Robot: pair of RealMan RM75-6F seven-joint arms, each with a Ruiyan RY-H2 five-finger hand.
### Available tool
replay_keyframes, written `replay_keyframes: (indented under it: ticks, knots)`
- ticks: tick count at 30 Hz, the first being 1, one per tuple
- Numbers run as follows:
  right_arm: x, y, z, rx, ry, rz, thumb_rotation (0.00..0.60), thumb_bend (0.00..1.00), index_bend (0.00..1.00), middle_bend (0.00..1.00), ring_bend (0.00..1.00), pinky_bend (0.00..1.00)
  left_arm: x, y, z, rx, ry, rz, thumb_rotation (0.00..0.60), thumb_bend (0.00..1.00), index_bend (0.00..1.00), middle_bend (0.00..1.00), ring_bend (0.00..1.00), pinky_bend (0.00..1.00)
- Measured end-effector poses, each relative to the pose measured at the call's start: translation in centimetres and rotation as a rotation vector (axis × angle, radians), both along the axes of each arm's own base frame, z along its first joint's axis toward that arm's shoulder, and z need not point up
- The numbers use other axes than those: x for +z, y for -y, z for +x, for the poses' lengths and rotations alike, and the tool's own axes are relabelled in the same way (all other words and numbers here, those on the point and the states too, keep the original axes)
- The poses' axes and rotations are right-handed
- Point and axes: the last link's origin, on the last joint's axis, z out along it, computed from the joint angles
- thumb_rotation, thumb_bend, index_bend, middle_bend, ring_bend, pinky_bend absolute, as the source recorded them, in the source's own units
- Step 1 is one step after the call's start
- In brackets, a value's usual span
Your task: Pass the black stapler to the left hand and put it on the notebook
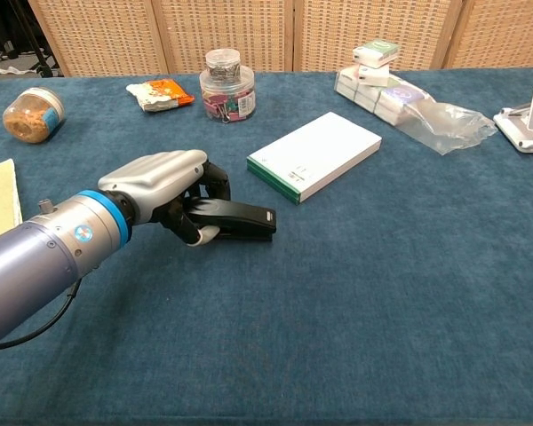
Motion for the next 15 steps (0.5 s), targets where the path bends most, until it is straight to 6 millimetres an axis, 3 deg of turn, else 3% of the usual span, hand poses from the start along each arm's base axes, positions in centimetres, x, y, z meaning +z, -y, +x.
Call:
replay_keyframes:
  ticks: [7, 15]
  knots:
    - [-0.2, -0.1, 0.0, -0.001, -0.004, 0.005, 0.6, 0.0, 0.01, 0.0, 0.0, 0.03, 0.9, -0.3, -0.2, -0.009, 0.032, 0.021, 0.6, 0.56, 0.66, 0.52, 0.52, 0.58]
    - [-0.2, -0.1, 0.1, 0.002, -0.001, 0.006, 0.6, 0.0, 0.01, 0.0, 0.0, 0.03, 5.4, -1.5, -2.1, -0.03, 0.019, 0.088, 0.6, 0.56, 0.66, 0.52, 0.52, 0.58]
